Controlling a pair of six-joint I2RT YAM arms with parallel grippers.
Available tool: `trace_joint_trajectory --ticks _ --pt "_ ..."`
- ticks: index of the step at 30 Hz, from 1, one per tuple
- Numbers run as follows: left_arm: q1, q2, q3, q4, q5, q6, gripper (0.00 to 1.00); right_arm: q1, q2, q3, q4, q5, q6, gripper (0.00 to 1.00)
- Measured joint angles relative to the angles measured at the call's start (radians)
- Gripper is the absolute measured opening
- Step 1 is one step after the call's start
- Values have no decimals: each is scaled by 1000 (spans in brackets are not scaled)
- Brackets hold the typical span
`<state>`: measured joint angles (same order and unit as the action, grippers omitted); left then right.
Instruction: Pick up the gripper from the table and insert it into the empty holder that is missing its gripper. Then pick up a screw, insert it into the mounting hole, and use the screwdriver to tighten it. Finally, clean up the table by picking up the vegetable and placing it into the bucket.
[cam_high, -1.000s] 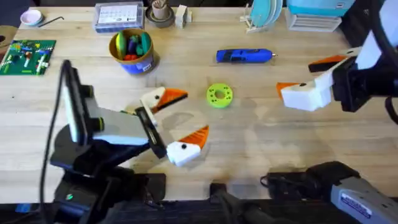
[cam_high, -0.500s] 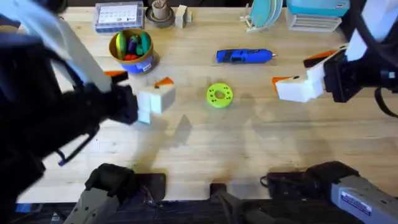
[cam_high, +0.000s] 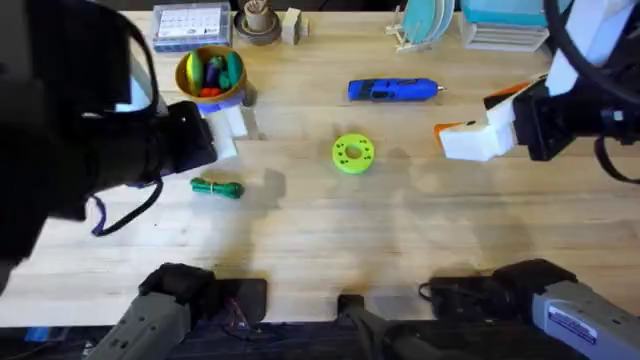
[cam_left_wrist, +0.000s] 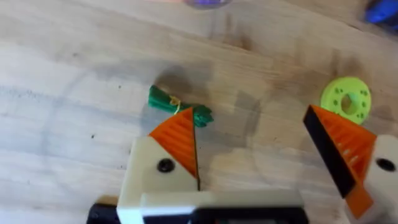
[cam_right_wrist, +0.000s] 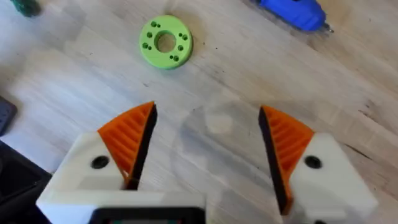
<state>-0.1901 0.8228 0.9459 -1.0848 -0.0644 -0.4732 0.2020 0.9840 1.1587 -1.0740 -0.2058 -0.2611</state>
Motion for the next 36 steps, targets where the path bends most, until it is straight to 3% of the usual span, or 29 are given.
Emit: trace_joint_trajectory --ticks 3,7,10,16,25,29,36 --pt "36 79 0 -23 -34 -115 992 0 0 0 0 0 0 994" --pt "104 166 0 -30 -34 -182 990 0 0 0 0 0 0 994" --pt "181 232 0 -39 0 -237 992 0 0 0 0 0 0 994" --pt "309 358 0 -67 46 -435 992 0 0 0 0 0 0 994" --pt "323 497 -55 29 69 -641 993 0 0 0 0 0 0 994" --pt "323 549 -128 113 84 -688 993 0 0 0 1 0 0 994" --pt "323 573 -177 158 99 -748 993 0 0 0 1 0 0 995"
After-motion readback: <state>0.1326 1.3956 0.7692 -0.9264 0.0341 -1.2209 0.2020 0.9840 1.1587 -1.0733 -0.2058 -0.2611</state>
